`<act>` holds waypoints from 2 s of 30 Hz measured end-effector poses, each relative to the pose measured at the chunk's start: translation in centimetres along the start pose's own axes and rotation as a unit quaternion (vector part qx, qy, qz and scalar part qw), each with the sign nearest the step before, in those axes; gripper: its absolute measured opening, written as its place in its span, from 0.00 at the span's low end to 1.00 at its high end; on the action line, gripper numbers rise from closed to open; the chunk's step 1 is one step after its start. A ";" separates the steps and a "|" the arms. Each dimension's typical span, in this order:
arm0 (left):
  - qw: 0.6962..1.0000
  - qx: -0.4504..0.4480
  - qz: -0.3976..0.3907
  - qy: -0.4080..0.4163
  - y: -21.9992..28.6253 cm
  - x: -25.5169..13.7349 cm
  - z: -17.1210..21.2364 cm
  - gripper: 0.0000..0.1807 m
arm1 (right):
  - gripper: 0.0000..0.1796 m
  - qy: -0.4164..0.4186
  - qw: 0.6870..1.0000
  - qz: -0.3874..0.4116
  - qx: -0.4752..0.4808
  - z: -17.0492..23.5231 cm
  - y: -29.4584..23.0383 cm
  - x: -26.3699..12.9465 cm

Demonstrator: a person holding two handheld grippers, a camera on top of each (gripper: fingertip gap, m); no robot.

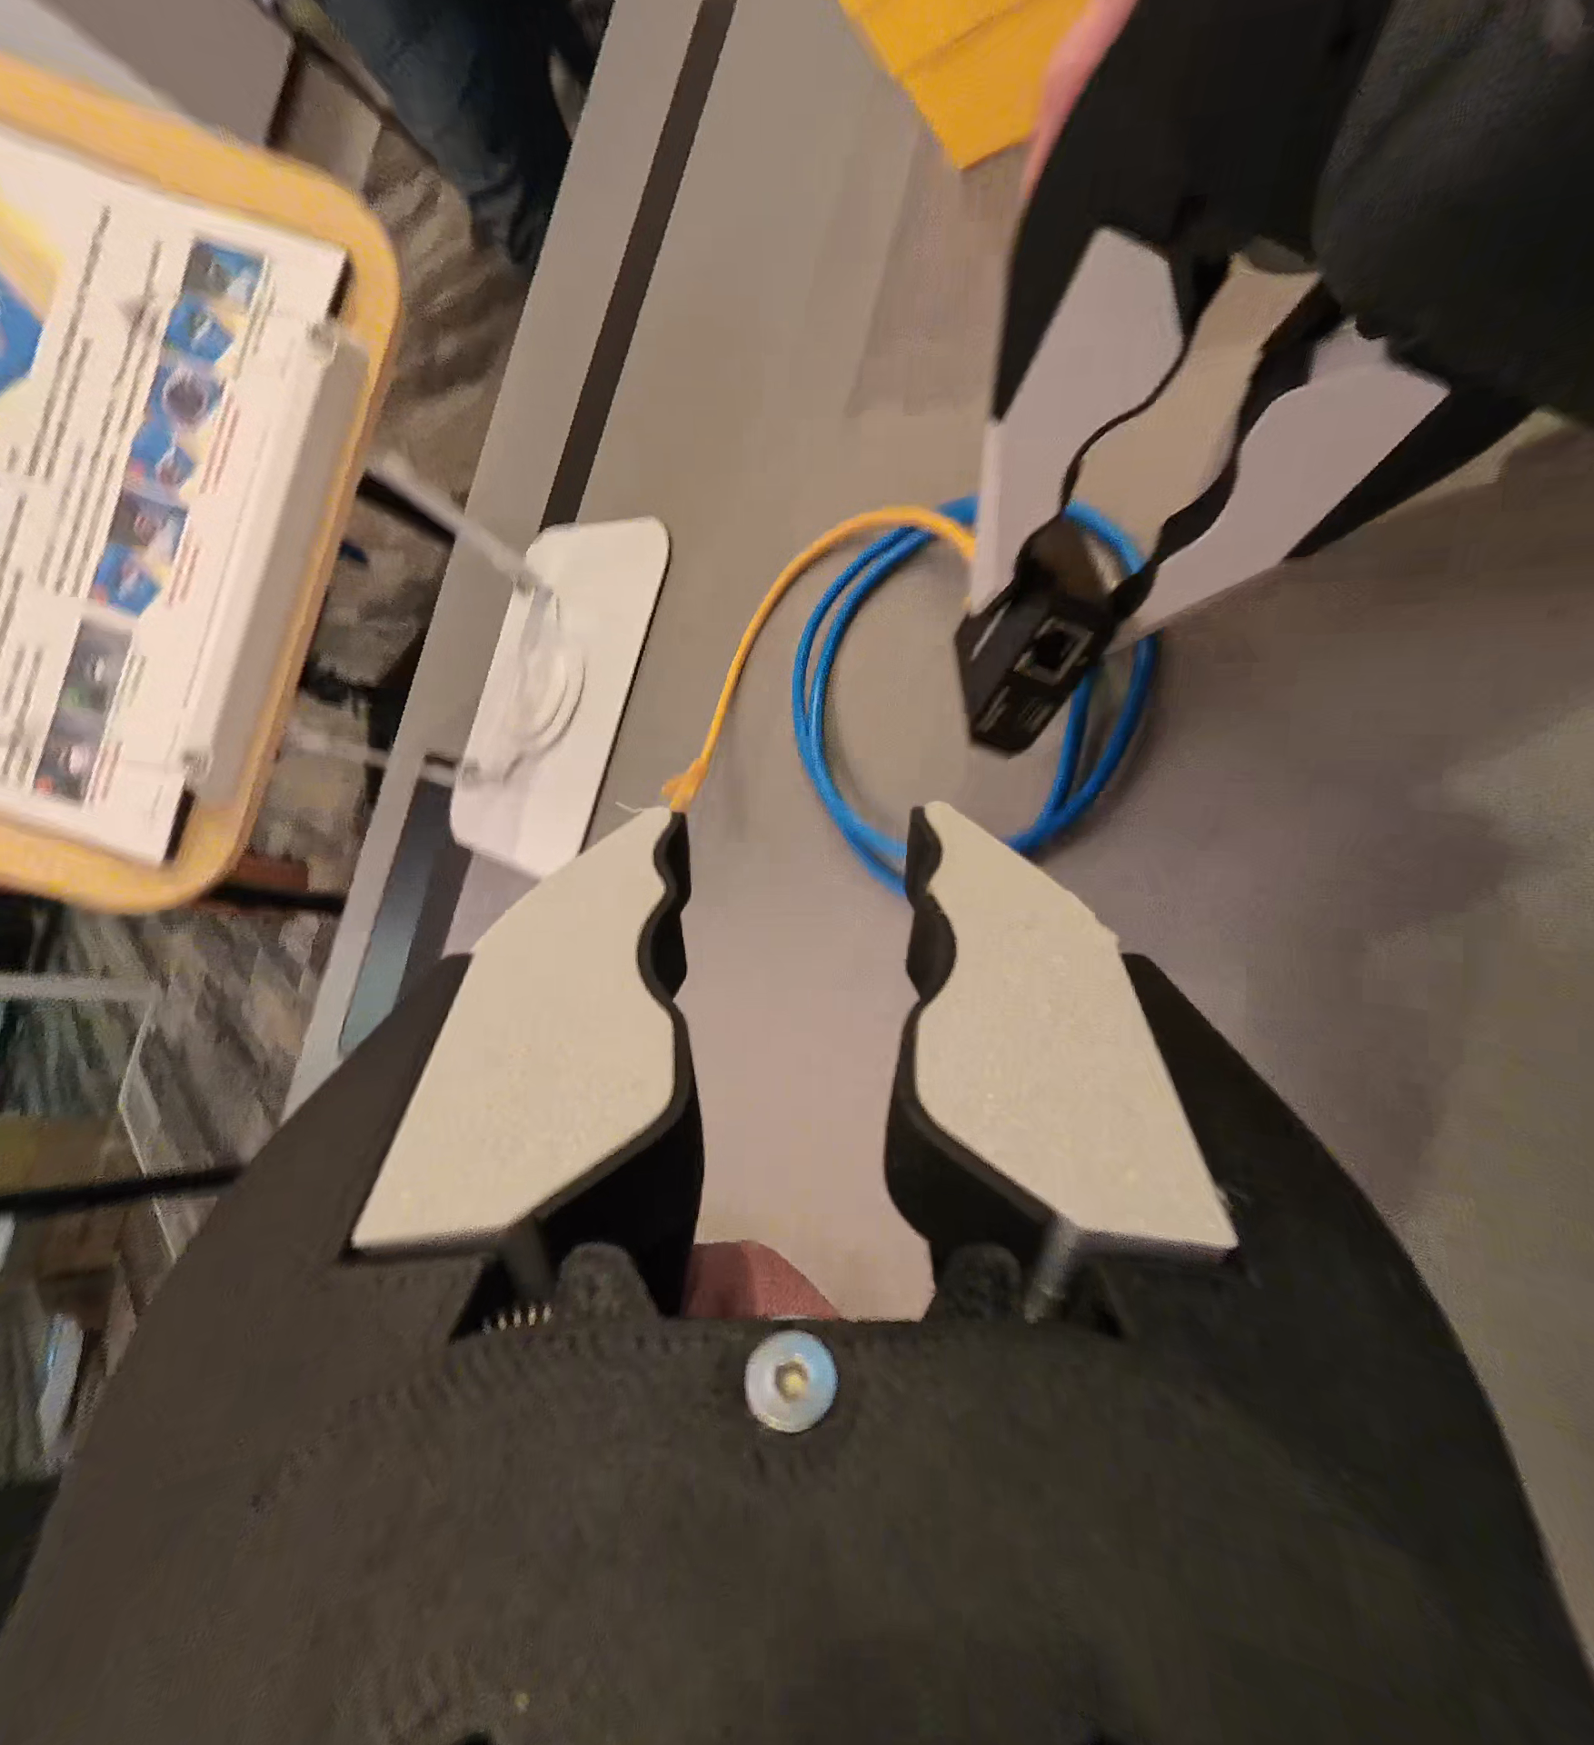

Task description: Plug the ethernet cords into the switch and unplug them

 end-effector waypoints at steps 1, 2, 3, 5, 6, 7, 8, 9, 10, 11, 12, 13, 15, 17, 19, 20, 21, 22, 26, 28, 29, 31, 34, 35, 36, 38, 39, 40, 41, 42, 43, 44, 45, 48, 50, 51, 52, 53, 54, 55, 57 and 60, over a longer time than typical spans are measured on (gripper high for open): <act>1.000 -0.016 -0.009 -0.019 -0.7 -1.5 0.8 0.25 | 0.17 -0.003 1.000 -0.009 0.005 0.2 -0.5 0.5; 0.998 -0.032 -0.029 -0.036 -1.7 -3.2 1.6 0.25 | 0.20 -0.007 1.000 -0.018 0.005 0.5 -1.1 1.0; 0.996 -0.047 -0.051 -0.055 -2.7 -5.0 2.7 0.25 | 0.22 -0.012 1.000 -0.029 0.006 0.7 -1.6 1.4; 0.987 -0.076 -0.086 -0.114 -4.6 -8.5 5.5 0.24 | 0.23 0.002 0.999 -0.035 0.013 0.8 -2.1 1.5; 0.980 -0.090 -0.090 -0.153 -5.4 -10.0 7.3 0.25 | 0.24 0.004 0.999 -0.038 0.018 0.8 -2.1 1.5; 0.971 -0.105 -0.091 -0.193 -5.9 -11.2 9.4 0.25 | 0.25 0.006 0.999 -0.041 0.020 0.8 -2.1 1.4; 0.960 -0.116 -0.105 -0.232 -6.5 -12.3 11.6 0.25 | 0.26 0.010 0.999 -0.048 0.021 0.8 -2.2 1.3; 0.948 -0.128 -0.112 -0.270 -6.9 -13.1 13.9 0.25 | 0.28 0.018 0.998 -0.060 0.027 0.7 -2.3 1.1; 0.935 -0.151 -0.100 -0.304 -6.9 -13.5 16.3 0.26 | 0.28 0.026 0.997 -0.070 0.034 0.7 -2.3 1.0; 0.923 -0.171 -0.089 -0.333 -6.9 -13.8 18.5 0.26 | 0.28 0.036 0.995 -0.081 0.039 0.6 -2.4 0.8; 0.910 -0.176 -0.090 -0.364 -6.8 -13.8 20.4 0.26 | 0.28 0.051 0.993 -0.092 0.044 0.4 -2.4 0.5; 0.900 -0.173 -0.087 -0.391 -6.7 -13.6 22.1 0.26 | 0.28 0.060 0.992 -0.096 0.050 0.3 -2.4 0.1; 0.888 -0.185 -0.074 -0.415 -6.2 -12.7 24.5 0.24 | 0.28 0.067 0.992 -0.093 0.052 0.2 -2.2 -0.4; 0.873 -0.179 -0.065 -0.450 -5.6 -11.7 26.4 0.21 | 0.28 0.077 0.991 -0.090 0.053 0.0 -2.1 -1.0; 0.860 -0.156 -0.079 -0.479 -5.5 -11.2 27.5 0.10 | 0.27 0.085 0.991 -0.088 0.058 -0.1 -2.0 -1.4; 0.860 -0.154 -0.095 -0.477 -5.7 -11.1 27.8 0.03 | 0.27 0.087 0.990 -0.088 0.061 0.0 -1.9 -1.6; 0.861 -0.168 -0.097 -0.471 -5.9 -11.1 27.9 0.03 | 0.26 0.089 0.990 -0.086 0.064 0.1 -1.8 -1.7; 0.863 -0.172 -0.101 -0.464 -6.2 -11.3 27.7 0.03 | 0.26 0.092 0.990 -0.084 0.067 0.2 -1.6 -1.7; 0.874 -0.158 -0.160 -0.432 -7.9 -13.8 25.1 0.03 | 0.25 0.103 0.988 -0.083 0.083 0.8 -1.0 -2.0; 0.874 -0.154 -0.197 -0.417 -9.0 -15.6 23.3 0.03 | 0.25 0.113 0.987 -0.077 0.088 1.0 -0.5 -2.3; 0.875 -0.150 -0.220 -0.404 -9.7 -16.6 22.3 0.03 | 0.24 0.119 0.986 -0.075 0.091 1.1 -0.3 -2.5; 0.874 -0.145 -0.260 -0.383 -11.1 -18.6 20.1 0.03 | 0.24 0.125 0.985 -0.070 0.098 1.2 0.1 -2.8; 0.874 -0.137 -0.321 -0.339 -13.0 -21.3 16.4 0.03 | 0.24 0.135 0.983 -0.062 0.107 1.3 0.5 -3.3; 0.875 -0.136 -0.339 -0.318 -13.6 -22.0 14.9 0.03 | 0.24 0.139 0.982 -0.061 0.110 1.3 0.7 -3.5; 0.878 -0.136 -0.355 -0.292 -14.1 -22.5 13.3 0.03 | 0.24 0.144 0.981 -0.059 0.113 1.3 0.7 -3.7; 0.888 -0.123 -0.370 -0.244 -14.8 -22.9 10.0 0.03 | 0.25 0.150 0.980 -0.057 0.118 1.4 0.9 -3.9; 0.898 -0.112 -0.363 -0.220 -14.9 -22.7 8.2 0.03 | 0.24 0.151 0.980 -0.053 0.120 1.5 0.9 -4.1; 0.908 -0.099 -0.355 -0.198 -15.0 -22.2 6.4 0.03 | 0.24 0.152 0.979 -0.052 0.122 1.5 0.9 -4.2; 0.919 -0.083 -0.341 -0.179 -14.9 -21.4 4.7 0.03 | 0.24 0.154 0.979 -0.053 0.125 1.6 0.9 -4.2; 0.934 -0.065 -0.312 -0.160 -14.6 -20.2 3.1 0.03 | 0.24 0.157 0.978 -0.054 0.129 1.7 1.0 -4.3; 0.951 -0.042 -0.273 -0.137 -14.0 -18.7 1.6 0.03 | 0.24 0.157 0.977 -0.053 0.133 1.8 1.0 -4.3; 0.963 -0.019 -0.238 -0.126 -13.3 -17.0 0.5 0.03 | 0.24 0.158 0.977 -0.051 0.137 2.0 1.1 -4.4; 0.970 0.002 -0.206 -0.126 -12.6 -15.1 -0.3 0.03 | 0.25 0.159 0.976 -0.050 0.142 2.2 1.1 -4.5; 0.976 0.113 -0.103 -0.152 -9.4 -8.8 -1.0 0.03 | 0.24 0.172 0.970 -0.050 0.162 2.7 1.2 -4.9; 0.977 0.151 -0.014 -0.149 -6.7 -4.7 -0.8 0.03 | 0.24 0.178 0.967 -0.053 0.173 3.2 1.2 -5.0; 0.974 0.172 0.021 -0.148 -5.2 -2.9 -0.5 0.03 | 0.24 0.177 0.967 -0.054 0.176 3.4 1.2 -5.0; 0.969 0.187 0.053 -0.149 -3.8 -1.2 -0.2 0.03 | 0.24 0.174 0.967 -0.054 0.179 3.7 1.1 -4.9; 0.966 0.200 0.087 -0.138 -2.4 0.2 0.2 0.03 | 0.24 0.173 0.967 -0.056 0.181 4.0 1.0 -4.8; 0.964 0.204 0.113 -0.126 -1.2 1.5 0.5 0.03 | 0.24 0.173 0.966 -0.059 0.184 4.1 0.9 -4.8; 0.961 0.208 0.130 -0.130 -0.2 2.8 0.9 0.03 | 0.24 0.174 0.965 -0.062 0.186 4.3 0.8 -4.7; 0.956 0.212 0.145 -0.141 1.4 4.8 1.9 0.03 | 0.24 0.173 0.964 -0.067 0.189 4.5 0.7 -4.5; 0.956 0.175 0.104 -0.211 1.4 5.9 3.5 0.11 | 0.25 0.172 0.963 -0.072 0.195 4.8 0.7 -4.2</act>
Point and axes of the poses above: each gripper's, where its closed fingertips meet, x out along the fingers, z out of its underside, y = z × x across the jaws, the point moved 9 cm from there along -x, back along the fingers, and after that the axes turned 3 degrees about -z, right-handed, at the moved point
